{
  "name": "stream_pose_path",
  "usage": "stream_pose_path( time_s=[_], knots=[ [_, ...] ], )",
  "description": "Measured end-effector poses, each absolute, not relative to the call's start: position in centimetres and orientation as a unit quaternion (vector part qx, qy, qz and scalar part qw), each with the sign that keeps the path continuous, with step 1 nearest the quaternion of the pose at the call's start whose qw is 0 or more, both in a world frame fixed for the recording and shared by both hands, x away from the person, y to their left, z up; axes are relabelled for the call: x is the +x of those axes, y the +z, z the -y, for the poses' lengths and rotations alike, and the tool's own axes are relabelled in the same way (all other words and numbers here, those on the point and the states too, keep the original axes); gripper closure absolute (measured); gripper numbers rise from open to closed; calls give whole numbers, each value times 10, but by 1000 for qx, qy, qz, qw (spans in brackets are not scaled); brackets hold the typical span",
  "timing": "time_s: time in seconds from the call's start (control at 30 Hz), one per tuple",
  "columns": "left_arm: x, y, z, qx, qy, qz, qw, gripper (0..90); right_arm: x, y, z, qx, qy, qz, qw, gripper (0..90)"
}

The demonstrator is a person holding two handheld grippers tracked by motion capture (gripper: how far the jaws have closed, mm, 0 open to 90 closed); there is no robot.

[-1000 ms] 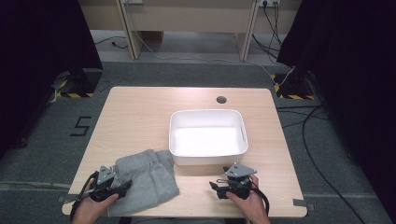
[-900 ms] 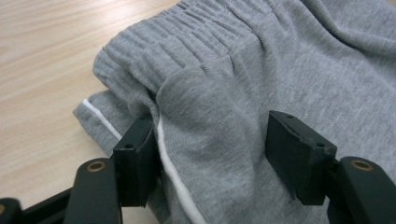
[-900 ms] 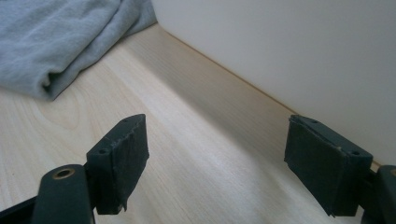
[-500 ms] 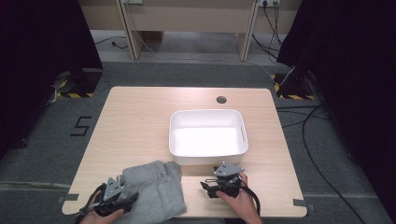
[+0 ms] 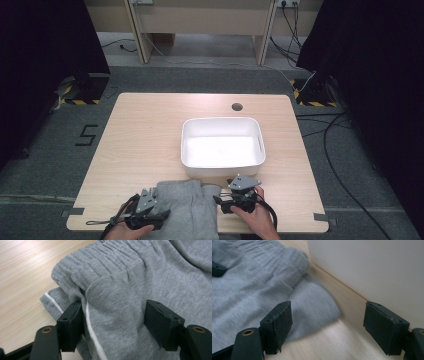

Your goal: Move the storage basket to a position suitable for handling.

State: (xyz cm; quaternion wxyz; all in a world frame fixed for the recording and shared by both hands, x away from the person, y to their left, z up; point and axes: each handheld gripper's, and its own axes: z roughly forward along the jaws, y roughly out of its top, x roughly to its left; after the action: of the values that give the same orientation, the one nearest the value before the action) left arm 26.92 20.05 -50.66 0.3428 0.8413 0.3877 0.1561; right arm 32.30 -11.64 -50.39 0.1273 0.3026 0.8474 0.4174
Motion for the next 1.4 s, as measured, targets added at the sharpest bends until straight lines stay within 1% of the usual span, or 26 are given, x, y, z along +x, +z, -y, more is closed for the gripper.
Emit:
stream_pose_path(
  time_s=[0.13,0.2,0.3,0.37,0.57,0.83,0.97,1.1,1.4],
  knots=[
    [279,-506,-181,849,151,-372,343,309,321,-509,112,293,413,-854,119,239],
    [282,-506,-174,852,148,-366,344,309,321,-512,111,292,405,-857,124,241],
    [289,-506,-167,854,143,-363,345,304,322,-515,112,300,383,-862,146,240],
    [294,-506,-165,854,137,-364,347,302,324,-516,115,309,384,-858,145,247],
    [309,-508,-159,850,121,-368,357,301,332,-517,122,336,377,-850,151,253],
    [323,-508,-152,849,126,-370,356,300,349,-513,124,351,356,-852,158,255],
    [330,-508,-151,846,128,-373,359,299,358,-514,125,363,358,-848,148,255],
    [336,-508,-149,846,129,-373,358,300,364,-513,126,362,353,-849,156,255],
    [335,-506,-153,844,130,-368,367,295,364,-512,126,364,354,-847,154,276]
  ],
)
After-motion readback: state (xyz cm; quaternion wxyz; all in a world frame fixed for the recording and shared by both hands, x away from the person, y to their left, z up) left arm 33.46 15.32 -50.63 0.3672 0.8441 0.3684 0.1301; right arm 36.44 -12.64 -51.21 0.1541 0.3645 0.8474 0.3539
